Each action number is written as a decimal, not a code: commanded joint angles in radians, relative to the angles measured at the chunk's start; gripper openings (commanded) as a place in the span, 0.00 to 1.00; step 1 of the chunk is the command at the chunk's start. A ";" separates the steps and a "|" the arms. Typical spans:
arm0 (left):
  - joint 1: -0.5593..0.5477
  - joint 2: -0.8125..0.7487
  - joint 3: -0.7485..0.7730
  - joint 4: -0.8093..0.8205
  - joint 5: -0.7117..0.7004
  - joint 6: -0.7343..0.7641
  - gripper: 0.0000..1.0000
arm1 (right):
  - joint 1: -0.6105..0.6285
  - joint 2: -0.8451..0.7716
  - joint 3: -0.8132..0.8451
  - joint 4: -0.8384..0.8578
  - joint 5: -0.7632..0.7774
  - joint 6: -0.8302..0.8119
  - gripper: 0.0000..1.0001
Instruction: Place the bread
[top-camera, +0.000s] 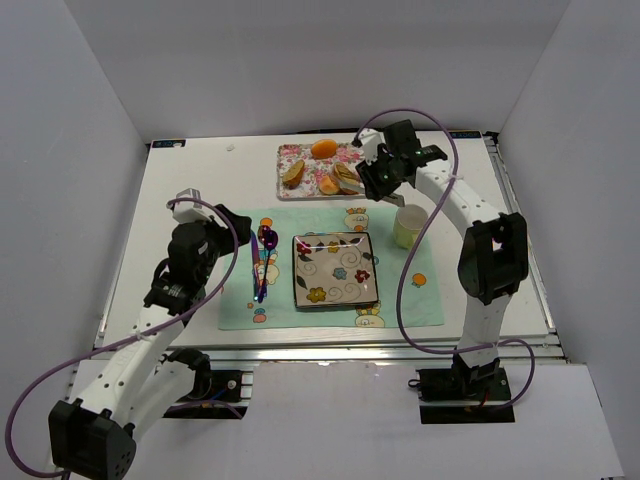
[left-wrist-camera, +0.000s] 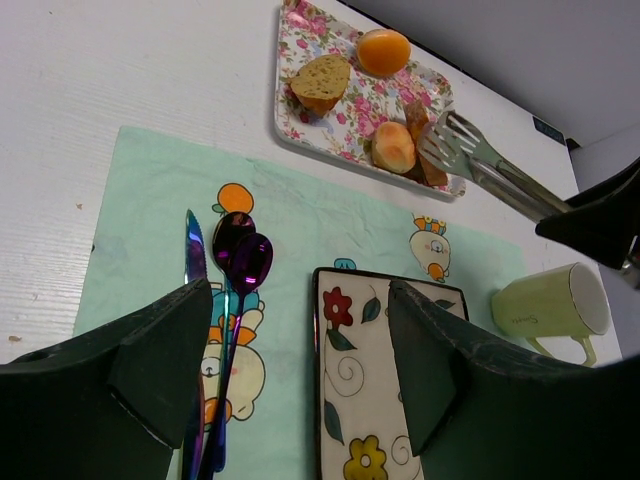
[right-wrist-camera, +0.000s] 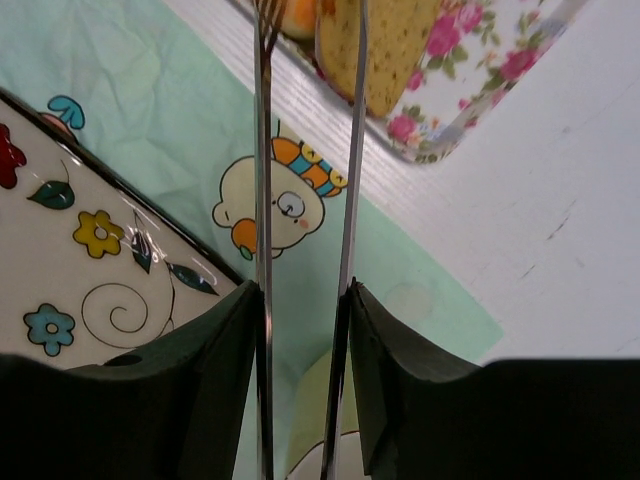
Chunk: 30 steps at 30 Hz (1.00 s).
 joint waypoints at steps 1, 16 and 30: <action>0.006 0.004 0.020 0.018 0.009 -0.003 0.80 | 0.011 -0.044 -0.022 0.035 0.035 0.052 0.46; 0.006 -0.028 0.006 0.005 -0.002 -0.012 0.80 | 0.022 -0.041 -0.033 0.045 0.114 0.063 0.42; 0.006 -0.037 0.013 -0.005 -0.006 -0.009 0.80 | 0.040 -0.051 -0.075 0.054 0.114 0.067 0.34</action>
